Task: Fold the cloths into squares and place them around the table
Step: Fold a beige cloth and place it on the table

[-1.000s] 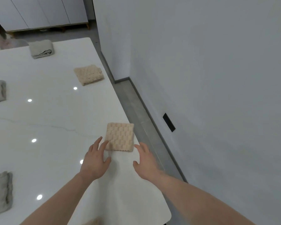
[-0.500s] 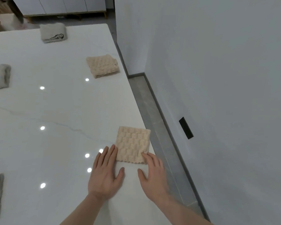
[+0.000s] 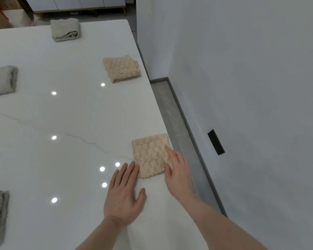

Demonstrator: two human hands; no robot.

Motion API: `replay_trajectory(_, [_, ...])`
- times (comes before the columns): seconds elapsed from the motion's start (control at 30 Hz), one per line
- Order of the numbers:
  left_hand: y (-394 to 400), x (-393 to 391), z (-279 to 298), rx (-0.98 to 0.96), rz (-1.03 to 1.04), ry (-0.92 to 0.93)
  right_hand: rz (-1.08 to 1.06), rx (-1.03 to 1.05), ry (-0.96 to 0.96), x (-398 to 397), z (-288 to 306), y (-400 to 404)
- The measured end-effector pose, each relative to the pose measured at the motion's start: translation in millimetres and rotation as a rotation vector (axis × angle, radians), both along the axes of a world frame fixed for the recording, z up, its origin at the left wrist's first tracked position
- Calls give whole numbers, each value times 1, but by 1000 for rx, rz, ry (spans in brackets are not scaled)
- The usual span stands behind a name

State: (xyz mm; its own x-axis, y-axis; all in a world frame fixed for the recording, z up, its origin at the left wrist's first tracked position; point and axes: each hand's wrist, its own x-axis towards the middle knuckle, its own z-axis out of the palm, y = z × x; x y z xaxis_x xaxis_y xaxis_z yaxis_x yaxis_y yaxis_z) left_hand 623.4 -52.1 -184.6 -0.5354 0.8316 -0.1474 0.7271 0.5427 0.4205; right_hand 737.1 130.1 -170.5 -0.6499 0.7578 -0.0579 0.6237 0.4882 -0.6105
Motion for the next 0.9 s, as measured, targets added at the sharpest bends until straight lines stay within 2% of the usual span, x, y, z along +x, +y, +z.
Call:
replay_trajectory(0.13, [0,0,1,-8,0,13,-57,10,15,-6,-6,-3])
replay_trajectory(0.27, [0,-1,2,2,-1,9,-44,73,-134,15,-16,-42])
replay_trajectory(0.43, [1,-1,0,42,7,-7,-79,107,-184,11,-19,-41])
replay_trajectory(0.57, [-2,-2,-3,132,26,-64,-119,65,-157,12,-17,-42])
replay_trajectory(0.73, [9,-10,11,253,172,-170,-157,14,-118,11,-16,-40])
replay_trajectory(0.8, [21,-18,15,254,81,-117,-152,20,-128,10,-18,-41])
replay_trajectory(0.9, [42,-33,7,107,-158,13,-154,32,-138,9,-20,-40])
